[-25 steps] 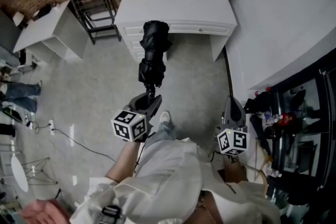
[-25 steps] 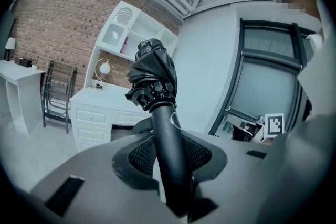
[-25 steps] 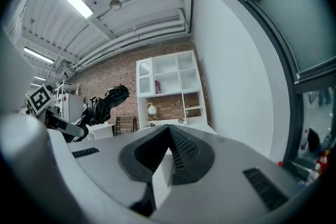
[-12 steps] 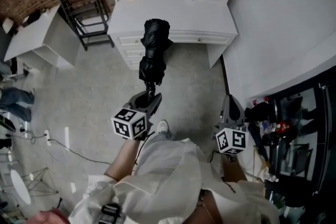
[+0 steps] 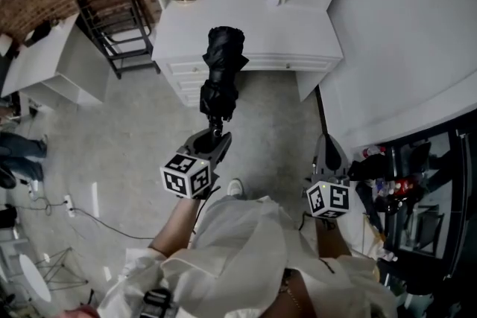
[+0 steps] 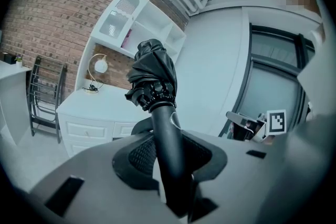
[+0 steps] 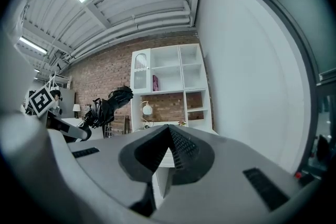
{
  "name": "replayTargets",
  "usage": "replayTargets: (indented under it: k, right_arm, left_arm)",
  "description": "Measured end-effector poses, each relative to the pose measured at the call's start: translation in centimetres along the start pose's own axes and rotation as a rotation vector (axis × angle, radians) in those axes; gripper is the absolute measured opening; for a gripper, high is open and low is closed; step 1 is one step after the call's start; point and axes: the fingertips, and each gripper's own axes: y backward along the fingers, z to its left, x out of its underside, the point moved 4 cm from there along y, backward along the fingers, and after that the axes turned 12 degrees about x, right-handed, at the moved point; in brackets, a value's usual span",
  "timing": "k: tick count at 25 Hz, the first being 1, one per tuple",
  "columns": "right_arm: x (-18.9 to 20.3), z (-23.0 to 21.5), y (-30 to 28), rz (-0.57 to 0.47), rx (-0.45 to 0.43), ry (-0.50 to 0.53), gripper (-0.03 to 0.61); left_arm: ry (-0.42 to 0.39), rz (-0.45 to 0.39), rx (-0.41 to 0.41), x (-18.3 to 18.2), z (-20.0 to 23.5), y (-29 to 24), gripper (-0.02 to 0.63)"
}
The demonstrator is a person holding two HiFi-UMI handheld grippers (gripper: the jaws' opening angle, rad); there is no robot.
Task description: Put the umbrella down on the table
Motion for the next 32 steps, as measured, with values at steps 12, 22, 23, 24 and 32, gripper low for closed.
replayTargets:
  k: [12, 22, 23, 24, 32]
  right_arm:
    - [-0.1, 1.9, -3.3, -0.028, -0.028, 0.016, 0.018]
    - [0.6, 2.2, -9.5, -0.048, -0.093, 0.014, 0.018]
    - [0.2, 2.2, -11.3, -0.044, -0.102, 0.013, 0.018]
    - [0.0, 2.1, -13.0, -0.037, -0.11, 0.011, 0.018]
    - [-1.4, 0.7, -24.9, -0.018, -0.181, -0.015, 0.018]
  left_arm:
    - [-0.017, -0.013, 0.0, -0.9, 2.9, -0.6, 0.135]
    - [-0.023, -0.026, -0.04, -1.9, 6.1, -4.1, 0.135]
    - [-0.02, -0.023, -0.049, -2.9, 6.9, -5.1, 0.135]
    - [-0.016, -0.02, -0.058, -3.9, 7.6, -6.0, 0.135]
    - [-0.002, -0.03, -0.117, -9.9, 12.4, -13.8, 0.135]
